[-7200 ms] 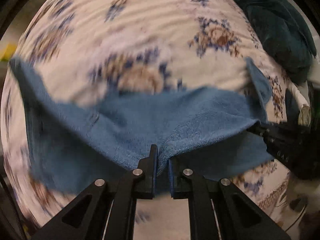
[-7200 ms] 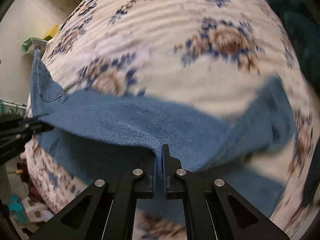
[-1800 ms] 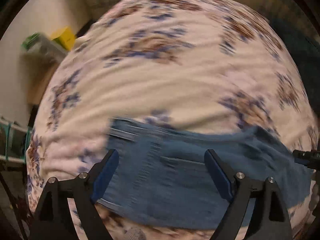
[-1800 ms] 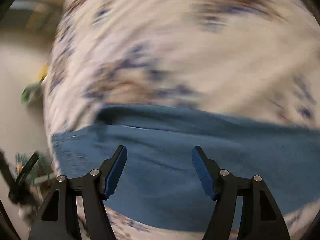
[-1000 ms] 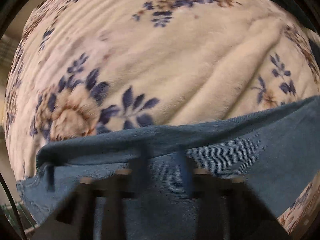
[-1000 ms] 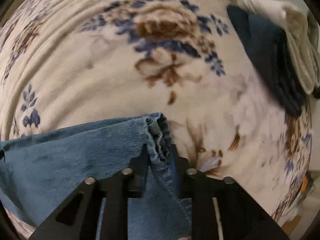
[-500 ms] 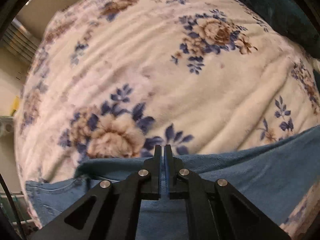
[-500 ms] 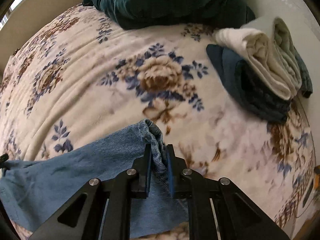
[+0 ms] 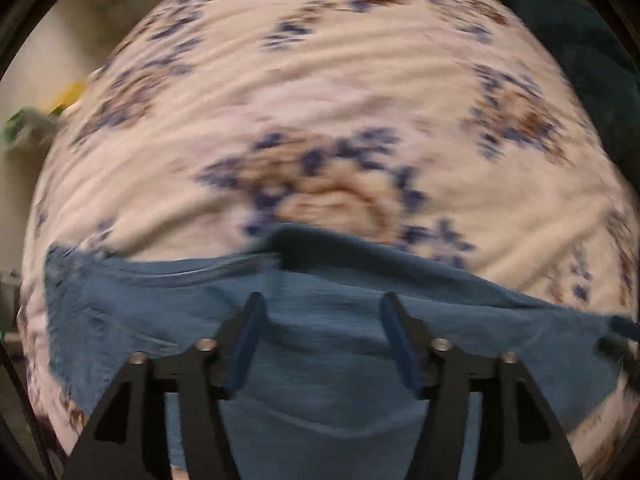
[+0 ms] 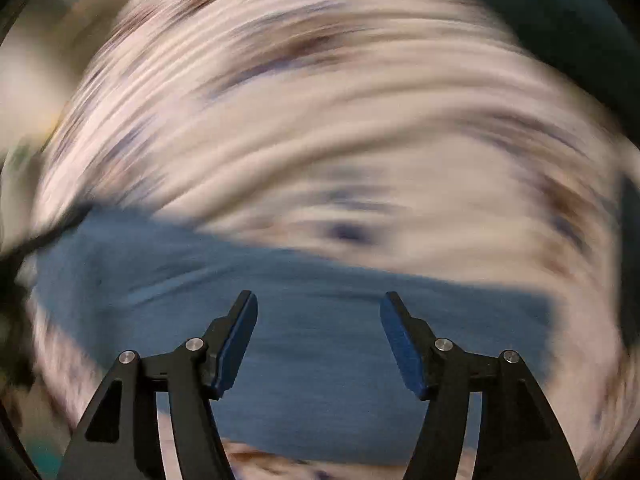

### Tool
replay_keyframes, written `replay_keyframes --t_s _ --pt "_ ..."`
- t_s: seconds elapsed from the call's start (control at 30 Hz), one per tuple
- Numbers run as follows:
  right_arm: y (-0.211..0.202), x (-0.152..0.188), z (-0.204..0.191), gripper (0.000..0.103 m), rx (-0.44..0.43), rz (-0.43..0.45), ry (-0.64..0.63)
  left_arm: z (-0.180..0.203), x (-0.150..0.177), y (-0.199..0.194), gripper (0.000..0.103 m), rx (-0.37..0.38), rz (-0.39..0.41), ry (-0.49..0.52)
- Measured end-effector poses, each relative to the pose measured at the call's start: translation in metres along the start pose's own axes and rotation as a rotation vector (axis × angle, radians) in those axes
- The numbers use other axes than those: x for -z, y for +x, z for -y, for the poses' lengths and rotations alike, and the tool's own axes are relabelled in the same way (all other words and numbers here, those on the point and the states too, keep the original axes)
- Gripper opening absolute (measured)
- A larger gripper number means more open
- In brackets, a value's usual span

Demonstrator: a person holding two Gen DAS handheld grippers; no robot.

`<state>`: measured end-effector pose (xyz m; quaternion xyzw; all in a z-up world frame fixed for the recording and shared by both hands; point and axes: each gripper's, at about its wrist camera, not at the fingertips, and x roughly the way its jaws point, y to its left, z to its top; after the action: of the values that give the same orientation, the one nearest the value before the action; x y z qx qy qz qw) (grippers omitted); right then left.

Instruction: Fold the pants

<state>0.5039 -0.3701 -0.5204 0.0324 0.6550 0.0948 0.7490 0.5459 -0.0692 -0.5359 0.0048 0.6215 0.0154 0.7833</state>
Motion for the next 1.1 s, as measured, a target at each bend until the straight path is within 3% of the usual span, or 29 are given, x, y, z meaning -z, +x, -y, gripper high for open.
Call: replay_keyframes --t_s 0.1,0.23,0.3,0.33,0.37,0.4,0.47,0.63,0.73,0.83,0.9,0.93,0.97,1.0,1.03,1.1 --pt "0.045 -0.029 -0.087 0.066 0.018 -0.056 -0.283 -0.028 0.002 0.018 0.064 -0.042 -0.051 -0.06" --pt "0.089 -0.055 -0.15 0.063 0.004 -0.138 -0.451 -0.054 0.008 0.027 0.07 -0.054 -0.058 -0.11" --pt "0.103 -0.055 -0.169 0.035 0.016 -0.18 -0.526 -0.061 0.012 0.027 0.073 -0.043 -0.052 -0.116" --pt "0.106 -0.052 -0.176 0.03 0.014 -0.191 -0.558 -0.064 0.012 0.027 0.073 -0.033 -0.053 -0.117" --pt "0.105 -0.048 -0.182 0.009 0.032 -0.182 -0.589 -0.067 0.014 0.026 0.073 -0.018 -0.052 -0.124" --pt "0.101 -0.045 -0.185 0.007 0.038 -0.169 -0.604 -0.069 0.015 0.024 0.073 -0.008 -0.051 -0.131" --pt "0.086 -0.039 -0.189 0.006 0.082 -0.101 -0.593 -0.074 0.015 0.018 0.073 0.02 -0.041 -0.148" --pt "0.044 -0.04 -0.182 0.005 0.083 0.044 -0.459 -0.079 0.007 0.003 0.073 0.06 -0.009 -0.146" --pt "0.042 -0.053 -0.178 0.005 0.088 0.064 -0.384 -0.079 -0.006 0.006 0.073 0.042 0.009 -0.129" --pt "0.076 -0.076 -0.168 0.006 0.103 -0.018 -0.326 -0.082 -0.019 0.02 0.073 -0.003 -0.012 -0.096" --pt "0.098 -0.078 -0.157 0.012 0.04 -0.131 -0.226 -0.087 -0.019 0.017 0.073 0.016 -0.011 -0.105" --pt "0.097 -0.078 -0.153 0.015 0.016 -0.138 -0.197 -0.089 -0.015 0.01 0.073 0.018 0.009 -0.101" --pt "0.087 -0.075 -0.147 0.033 -0.024 -0.129 -0.161 -0.09 -0.01 0.002 0.073 0.016 0.029 -0.095" --pt "0.078 -0.072 -0.141 0.065 -0.049 -0.115 -0.139 -0.091 -0.001 -0.007 0.073 0.018 0.05 -0.089" --pt "0.062 -0.065 -0.129 0.078 -0.072 -0.084 -0.1 -0.09 0.006 -0.013 0.073 0.025 0.054 -0.086" --pt "0.028 -0.039 -0.095 0.083 -0.091 -0.009 0.022 -0.087 0.028 -0.021 0.073 0.046 0.043 -0.086"
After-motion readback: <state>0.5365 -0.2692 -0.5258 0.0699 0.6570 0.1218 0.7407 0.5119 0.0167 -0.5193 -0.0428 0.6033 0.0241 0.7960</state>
